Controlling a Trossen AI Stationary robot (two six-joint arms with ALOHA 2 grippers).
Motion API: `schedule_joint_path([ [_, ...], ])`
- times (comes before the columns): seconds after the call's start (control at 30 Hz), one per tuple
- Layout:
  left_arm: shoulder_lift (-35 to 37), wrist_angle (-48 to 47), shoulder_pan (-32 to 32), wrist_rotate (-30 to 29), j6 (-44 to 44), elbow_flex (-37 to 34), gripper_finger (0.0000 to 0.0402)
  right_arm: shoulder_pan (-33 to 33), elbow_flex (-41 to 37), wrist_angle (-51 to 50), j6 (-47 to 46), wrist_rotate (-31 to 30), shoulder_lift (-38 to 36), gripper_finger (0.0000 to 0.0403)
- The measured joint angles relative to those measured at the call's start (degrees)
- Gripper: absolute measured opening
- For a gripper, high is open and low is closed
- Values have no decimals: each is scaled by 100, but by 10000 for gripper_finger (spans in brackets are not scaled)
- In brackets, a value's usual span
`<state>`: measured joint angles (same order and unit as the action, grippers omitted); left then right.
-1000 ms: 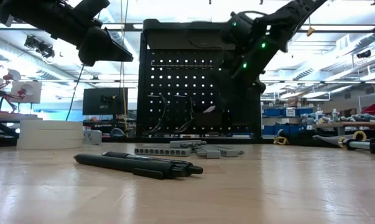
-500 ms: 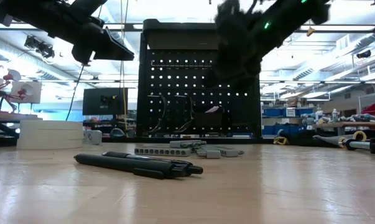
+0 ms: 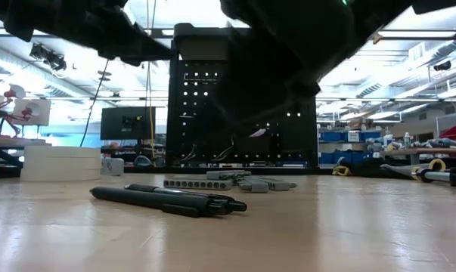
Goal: Hang tools onto peg board
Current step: Put the black pen into the left black bin on the peg board
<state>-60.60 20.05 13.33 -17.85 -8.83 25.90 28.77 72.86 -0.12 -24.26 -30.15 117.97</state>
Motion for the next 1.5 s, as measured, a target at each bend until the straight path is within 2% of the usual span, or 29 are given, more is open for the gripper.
schedule_joint_path([
  [0.23,-195,72,111,412,887,10,108,235,30,-113,-972,123,288,181],
  [0.47,-582,-25,417,463,2231,-8,108,401,48,-88,-1371,-75,648,179],
  [0.6,-1086,450,668,461,2731,2,108,374,54,-70,-1265,-273,717,178],
  [0.77,-1827,1656,802,440,2880,-2,108,219,31,-117,-995,-512,730,155],
  [0.87,-2219,2492,808,426,2874,8,108,150,-36,-56,-1144,-604,734,127],
  [1.0,-2548,3026,788,300,2827,6,108,150,-134,84,-1419,-683,739,85],
  [1.1,-2644,3028,780,199,2864,6,108,147,-277,363,-1409,-754,737,58],
  [1.23,-2675,2989,779,104,2800,6,108,102,-304,453,-1463,-699,631,52],
  [1.37,-2675,2697,773,48,2719,4,108,81,-313,48,-1234,-582,217,42],
  [1.5,-2678,2443,766,22,2683,2,108,-17,-278,-715,-1198,-679,-601,25],
])
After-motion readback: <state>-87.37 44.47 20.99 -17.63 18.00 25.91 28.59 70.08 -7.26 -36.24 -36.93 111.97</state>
